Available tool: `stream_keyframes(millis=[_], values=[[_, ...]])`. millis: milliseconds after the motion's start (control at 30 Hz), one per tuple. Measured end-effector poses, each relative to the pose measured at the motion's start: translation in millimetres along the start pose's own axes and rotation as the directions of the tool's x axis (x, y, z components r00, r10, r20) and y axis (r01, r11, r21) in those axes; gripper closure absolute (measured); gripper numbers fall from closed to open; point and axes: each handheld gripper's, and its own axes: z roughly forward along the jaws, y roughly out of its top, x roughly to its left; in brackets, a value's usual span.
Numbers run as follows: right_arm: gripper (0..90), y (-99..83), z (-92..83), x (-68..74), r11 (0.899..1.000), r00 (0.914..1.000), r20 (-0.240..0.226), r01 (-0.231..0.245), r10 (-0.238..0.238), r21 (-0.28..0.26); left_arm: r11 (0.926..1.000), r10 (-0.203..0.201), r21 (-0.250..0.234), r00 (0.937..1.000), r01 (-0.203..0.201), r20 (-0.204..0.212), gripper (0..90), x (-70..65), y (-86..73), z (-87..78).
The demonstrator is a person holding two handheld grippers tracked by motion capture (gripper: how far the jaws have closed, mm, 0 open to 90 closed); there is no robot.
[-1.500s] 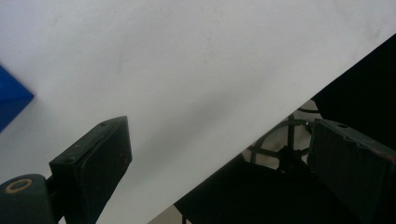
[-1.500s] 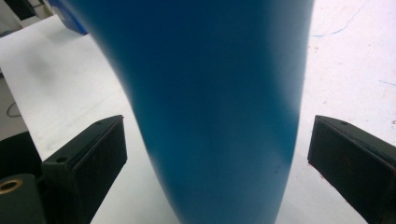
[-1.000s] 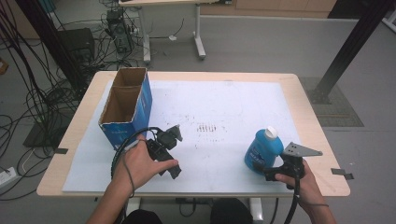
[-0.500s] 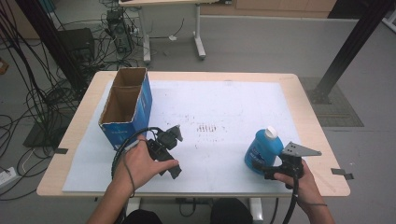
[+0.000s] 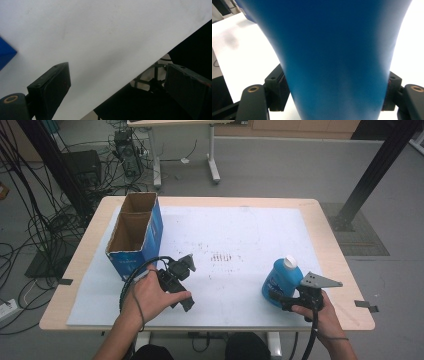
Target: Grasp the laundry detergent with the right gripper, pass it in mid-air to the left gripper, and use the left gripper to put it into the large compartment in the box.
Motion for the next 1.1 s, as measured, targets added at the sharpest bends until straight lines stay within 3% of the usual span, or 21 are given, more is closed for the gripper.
stream_keyframes(millis=[233,1100], values=[[36.8,-0.2,-0.3,1.9,1.0,0.9997,0.019,0.015,-0.015,-0.002,1.0,0.002,0.0,1.0,-0.002,-0.002,7.3,-0.3,0.6,-0.4],[40.8,-2.3,-0.5,9.3,0.995,0.9936,0.049,0.103,-0.102,-0.01,1.0,0.005,-0.007,1.0,-0.005,0.0,7.6,-3.0,0.5,0.7]])
